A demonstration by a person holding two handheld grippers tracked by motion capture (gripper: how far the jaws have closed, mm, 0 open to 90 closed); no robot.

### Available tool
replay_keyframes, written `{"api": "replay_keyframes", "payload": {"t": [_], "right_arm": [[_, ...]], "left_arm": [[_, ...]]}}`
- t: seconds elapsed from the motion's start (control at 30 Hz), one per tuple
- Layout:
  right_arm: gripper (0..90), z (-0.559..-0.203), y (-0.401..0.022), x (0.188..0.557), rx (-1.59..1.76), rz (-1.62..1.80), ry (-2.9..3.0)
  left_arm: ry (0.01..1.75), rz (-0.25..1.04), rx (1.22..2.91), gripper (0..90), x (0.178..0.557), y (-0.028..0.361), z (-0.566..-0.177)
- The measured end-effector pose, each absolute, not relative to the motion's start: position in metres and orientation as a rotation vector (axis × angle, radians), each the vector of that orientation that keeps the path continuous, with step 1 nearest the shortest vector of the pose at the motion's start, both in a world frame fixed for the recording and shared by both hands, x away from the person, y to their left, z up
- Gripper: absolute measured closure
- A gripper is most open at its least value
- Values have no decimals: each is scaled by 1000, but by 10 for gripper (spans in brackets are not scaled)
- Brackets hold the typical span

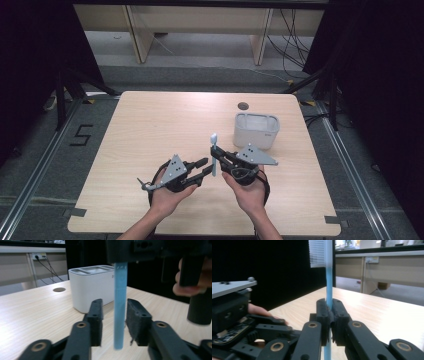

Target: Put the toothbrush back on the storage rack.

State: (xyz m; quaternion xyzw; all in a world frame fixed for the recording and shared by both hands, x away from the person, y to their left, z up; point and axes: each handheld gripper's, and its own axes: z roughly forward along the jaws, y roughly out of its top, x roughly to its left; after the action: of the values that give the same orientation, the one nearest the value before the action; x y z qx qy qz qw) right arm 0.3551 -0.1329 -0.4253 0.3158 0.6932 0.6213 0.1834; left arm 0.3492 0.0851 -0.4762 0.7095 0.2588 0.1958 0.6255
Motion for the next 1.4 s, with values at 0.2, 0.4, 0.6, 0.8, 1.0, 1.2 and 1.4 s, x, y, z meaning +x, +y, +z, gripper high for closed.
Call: {"api": "replay_keyframes", "payload": {"t": [0.2,0.4,0.6,0.8,1.0,1.2,1.4], "right_arm": [[860,-421,-143,357,880,1716,1914],[859,-420,-149,357,896,1709,1903],[859,-421,-156,357,911,1693,1892],[859,-422,-163,358,908,1671,1874],[859,-422,-168,359,930,1666,1851],[859,-419,-176,361,908,1627,1826],[859,-418,-179,360,933,1629,1823]], "left_arm": [[591,502,1668,523,347,98,-479],[647,533,1671,490,346,125,-488],[687,567,1656,481,342,148,-495],[726,597,1641,478,338,164,-505],[767,648,1607,475,339,183,-516],[835,673,1585,459,338,192,-523],[827,712,1581,452,337,192,-523]]}}
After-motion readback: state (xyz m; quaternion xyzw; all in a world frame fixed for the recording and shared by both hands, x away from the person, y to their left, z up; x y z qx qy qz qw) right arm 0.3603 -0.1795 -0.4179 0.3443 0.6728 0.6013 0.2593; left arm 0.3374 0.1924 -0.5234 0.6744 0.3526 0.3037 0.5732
